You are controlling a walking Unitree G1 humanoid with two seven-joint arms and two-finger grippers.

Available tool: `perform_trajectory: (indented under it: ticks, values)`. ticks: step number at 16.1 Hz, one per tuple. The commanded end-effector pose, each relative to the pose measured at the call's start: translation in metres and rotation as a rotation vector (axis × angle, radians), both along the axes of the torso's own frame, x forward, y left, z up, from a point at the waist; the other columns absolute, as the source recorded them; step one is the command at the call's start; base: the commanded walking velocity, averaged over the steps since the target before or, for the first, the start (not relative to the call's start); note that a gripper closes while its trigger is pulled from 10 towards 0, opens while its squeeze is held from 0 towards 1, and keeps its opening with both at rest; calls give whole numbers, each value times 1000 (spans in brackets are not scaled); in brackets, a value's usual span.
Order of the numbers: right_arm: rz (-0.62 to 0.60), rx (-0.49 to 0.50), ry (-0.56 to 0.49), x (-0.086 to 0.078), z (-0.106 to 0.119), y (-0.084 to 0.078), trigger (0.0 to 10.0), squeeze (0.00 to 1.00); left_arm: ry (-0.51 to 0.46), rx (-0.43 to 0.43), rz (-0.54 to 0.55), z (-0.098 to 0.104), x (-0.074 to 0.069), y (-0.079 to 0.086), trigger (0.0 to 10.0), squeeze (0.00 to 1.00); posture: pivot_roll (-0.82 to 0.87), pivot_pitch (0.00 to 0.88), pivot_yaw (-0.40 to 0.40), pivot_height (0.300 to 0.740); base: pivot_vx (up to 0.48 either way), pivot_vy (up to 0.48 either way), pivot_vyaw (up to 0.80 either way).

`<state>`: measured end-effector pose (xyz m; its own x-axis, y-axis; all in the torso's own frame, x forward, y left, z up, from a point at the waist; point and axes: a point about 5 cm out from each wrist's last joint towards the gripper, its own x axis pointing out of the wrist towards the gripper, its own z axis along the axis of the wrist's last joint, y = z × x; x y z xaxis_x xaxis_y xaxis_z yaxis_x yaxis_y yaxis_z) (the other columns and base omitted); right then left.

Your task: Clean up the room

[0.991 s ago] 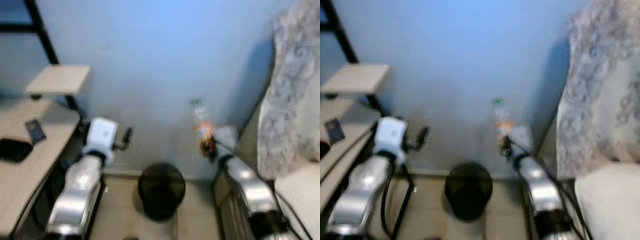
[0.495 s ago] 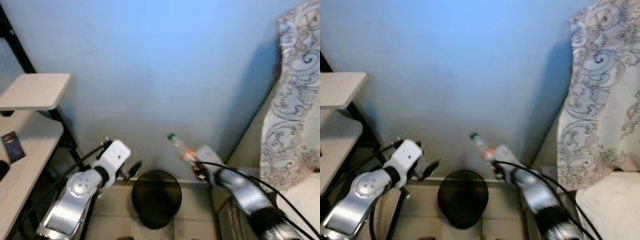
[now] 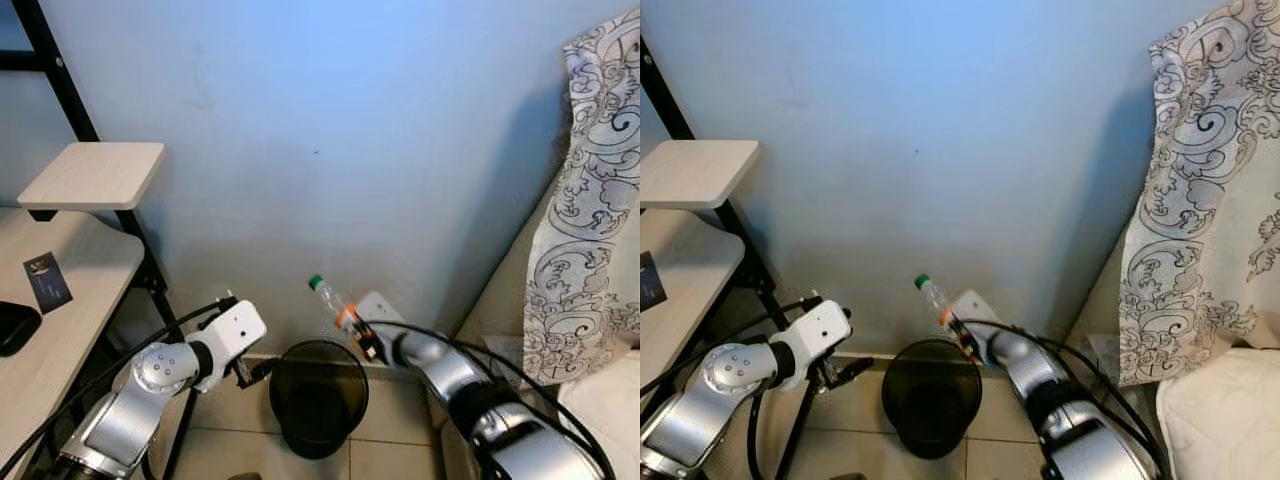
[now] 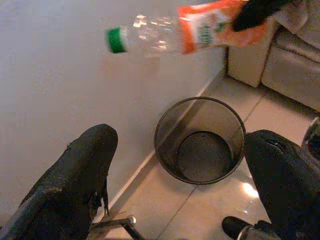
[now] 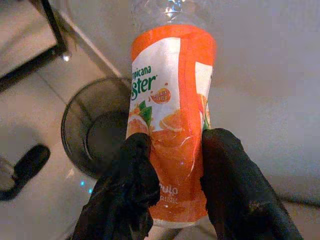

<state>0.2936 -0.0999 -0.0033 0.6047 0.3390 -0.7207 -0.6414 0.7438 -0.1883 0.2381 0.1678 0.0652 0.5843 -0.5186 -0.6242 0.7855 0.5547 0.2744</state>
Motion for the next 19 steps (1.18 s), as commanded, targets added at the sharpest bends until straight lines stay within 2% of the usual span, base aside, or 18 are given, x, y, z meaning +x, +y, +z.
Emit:
perform_trajectory:
  ticks: [1,4,5,6,14,16,18,19]
  values:
    - [-19,13,-16,4,3,1,10000,0,-1,7,-12,1,1,2,10000,0,83,0,-19,740,0,0,0]
    - [-28,1,-38,7,4,3,10000,0,3,1,-14,0,0,2,10000,0,83,0,-18,740,0,0,0]
    - [-40,20,-39,8,5,5,10000,741,5,0,-15,-1,0,3,10000,0,82,0,-14,740,0,0,0]
    - [-38,31,-34,8,5,7,10000,1000,7,1,-14,-3,1,4,10000,0,81,0,-10,740,0,0,0]
    - [-7,86,-14,1,-1,13,10000,1000,3,-1,-15,-12,6,7,10000,0,78,0,3,740,0,0,0]
    - [-97,172,-91,10,10,0,10000,1000,-50,-66,39,-3,10,1,10000,0,81,0,-2,740,0,0,0]
    - [-274,282,-229,18,31,-29,10000,1000,-173,-221,203,20,18,-9,10000,0,61,0,8,740,0,0,-213]
    - [-317,321,-282,16,40,-39,10000,1000,-193,-260,261,25,19,-12,10000,0,47,0,15,740,0,0,-700]
